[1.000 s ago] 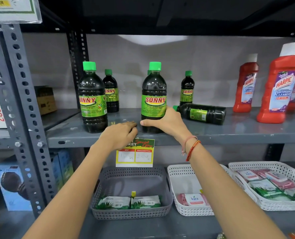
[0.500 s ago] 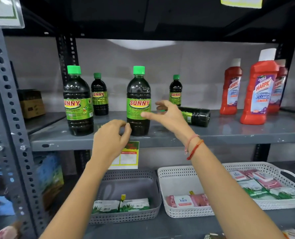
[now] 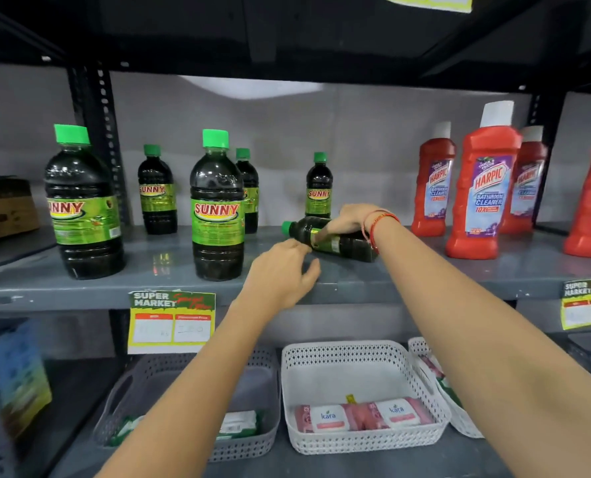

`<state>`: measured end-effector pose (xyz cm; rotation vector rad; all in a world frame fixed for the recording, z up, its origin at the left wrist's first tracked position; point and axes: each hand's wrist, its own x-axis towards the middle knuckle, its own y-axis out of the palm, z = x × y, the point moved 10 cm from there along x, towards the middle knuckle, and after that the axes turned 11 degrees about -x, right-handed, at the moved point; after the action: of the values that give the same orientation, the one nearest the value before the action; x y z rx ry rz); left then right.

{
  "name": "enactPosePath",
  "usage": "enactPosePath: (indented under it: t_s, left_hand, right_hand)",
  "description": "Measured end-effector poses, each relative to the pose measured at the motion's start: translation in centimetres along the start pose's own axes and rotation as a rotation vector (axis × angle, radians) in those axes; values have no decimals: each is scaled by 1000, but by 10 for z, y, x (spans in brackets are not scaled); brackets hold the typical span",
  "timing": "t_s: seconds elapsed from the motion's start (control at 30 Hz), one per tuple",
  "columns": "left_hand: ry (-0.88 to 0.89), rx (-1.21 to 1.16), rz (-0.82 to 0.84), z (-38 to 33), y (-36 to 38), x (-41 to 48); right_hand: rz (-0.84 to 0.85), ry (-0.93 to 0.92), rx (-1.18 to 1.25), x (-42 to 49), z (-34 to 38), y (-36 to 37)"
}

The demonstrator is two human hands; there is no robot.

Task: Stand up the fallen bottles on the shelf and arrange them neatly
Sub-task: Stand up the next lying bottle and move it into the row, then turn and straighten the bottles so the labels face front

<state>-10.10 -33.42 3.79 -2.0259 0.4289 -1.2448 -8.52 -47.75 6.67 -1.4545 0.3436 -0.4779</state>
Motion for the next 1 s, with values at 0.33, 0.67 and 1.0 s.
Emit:
enactPosePath:
  t_s: [0.33,0.67,1.0]
  left_hand:
    - [33,122,85,14,15,1]
    - [12,161,247,14,21,-10]
    - [22,168,231,11,19,-9]
  right_hand:
    - [-261,9,144,11,-14,-9]
    - [-468,27,741,9,-23,-18]
    - [-337,-93,974,19,-20,-1]
